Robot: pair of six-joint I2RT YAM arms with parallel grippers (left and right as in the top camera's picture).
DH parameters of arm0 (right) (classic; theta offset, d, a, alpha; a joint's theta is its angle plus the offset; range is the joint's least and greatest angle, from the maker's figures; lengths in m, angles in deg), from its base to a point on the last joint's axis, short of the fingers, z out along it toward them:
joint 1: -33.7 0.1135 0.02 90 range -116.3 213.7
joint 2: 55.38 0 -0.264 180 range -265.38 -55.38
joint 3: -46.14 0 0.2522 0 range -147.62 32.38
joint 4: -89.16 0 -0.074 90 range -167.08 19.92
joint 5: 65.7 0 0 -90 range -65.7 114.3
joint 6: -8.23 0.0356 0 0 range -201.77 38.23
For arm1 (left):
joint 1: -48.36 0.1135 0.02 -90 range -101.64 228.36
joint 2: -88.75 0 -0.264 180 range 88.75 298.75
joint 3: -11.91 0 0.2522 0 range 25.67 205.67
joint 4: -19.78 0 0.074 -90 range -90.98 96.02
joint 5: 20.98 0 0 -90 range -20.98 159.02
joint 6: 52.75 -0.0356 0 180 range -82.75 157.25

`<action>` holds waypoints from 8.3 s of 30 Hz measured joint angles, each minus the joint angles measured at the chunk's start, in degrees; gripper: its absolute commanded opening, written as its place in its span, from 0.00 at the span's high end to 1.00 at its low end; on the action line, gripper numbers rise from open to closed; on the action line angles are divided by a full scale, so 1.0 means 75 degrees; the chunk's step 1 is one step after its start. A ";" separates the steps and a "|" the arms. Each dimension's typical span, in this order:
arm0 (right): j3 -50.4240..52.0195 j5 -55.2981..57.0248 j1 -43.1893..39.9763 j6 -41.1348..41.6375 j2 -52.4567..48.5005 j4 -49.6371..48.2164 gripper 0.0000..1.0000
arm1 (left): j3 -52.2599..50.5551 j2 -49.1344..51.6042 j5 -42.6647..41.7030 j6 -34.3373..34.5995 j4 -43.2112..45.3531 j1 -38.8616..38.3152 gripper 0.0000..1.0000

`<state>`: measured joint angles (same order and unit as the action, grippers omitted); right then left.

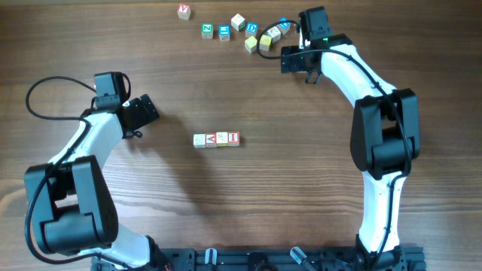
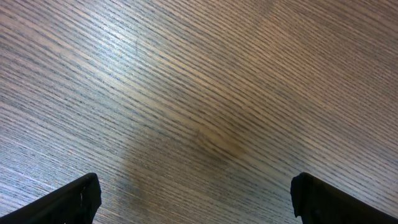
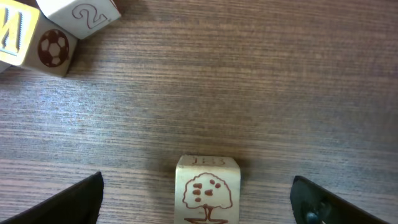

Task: Form a horizontal line
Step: 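Reach right gripper to the cluster and grasp a white tree-picture block, then carry the tree block right of the row and set it down, then open and raise right gripper away from the tree block, then lower right gripper and grasp the tree block again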

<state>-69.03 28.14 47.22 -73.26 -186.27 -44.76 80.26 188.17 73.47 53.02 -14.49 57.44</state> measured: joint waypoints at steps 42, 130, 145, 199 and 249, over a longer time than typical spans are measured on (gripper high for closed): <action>0.0000 0.0242 0.0000 -0.0090 -0.0035 0.0201 0.89 | 0.0000 0.0000 0.0000 0.0000 0.0000 0.0000 0.00; 0.3876 -0.0781 0.1979 0.3209 0.3101 0.0965 0.12 | 0.0000 0.0000 0.0000 0.0000 0.0000 0.0000 0.00; 0.3882 -0.0673 0.0685 0.3348 0.3101 0.2098 0.08 | 0.0000 0.0000 0.0000 0.0000 0.0000 0.0000 0.00; 0.3888 -0.2113 0.1562 0.3620 0.3101 0.3147 0.96 | 0.0000 0.0000 0.0000 0.0000 0.0000 0.0000 0.00; 0.3902 -0.2043 0.2180 0.3736 0.2693 0.2632 0.96 | 0.0000 0.0000 0.0000 0.0000 0.0000 0.0000 0.00</action>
<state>-39.76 12.81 63.57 -45.24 -166.07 -25.02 80.26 188.17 73.47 53.02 -14.49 57.44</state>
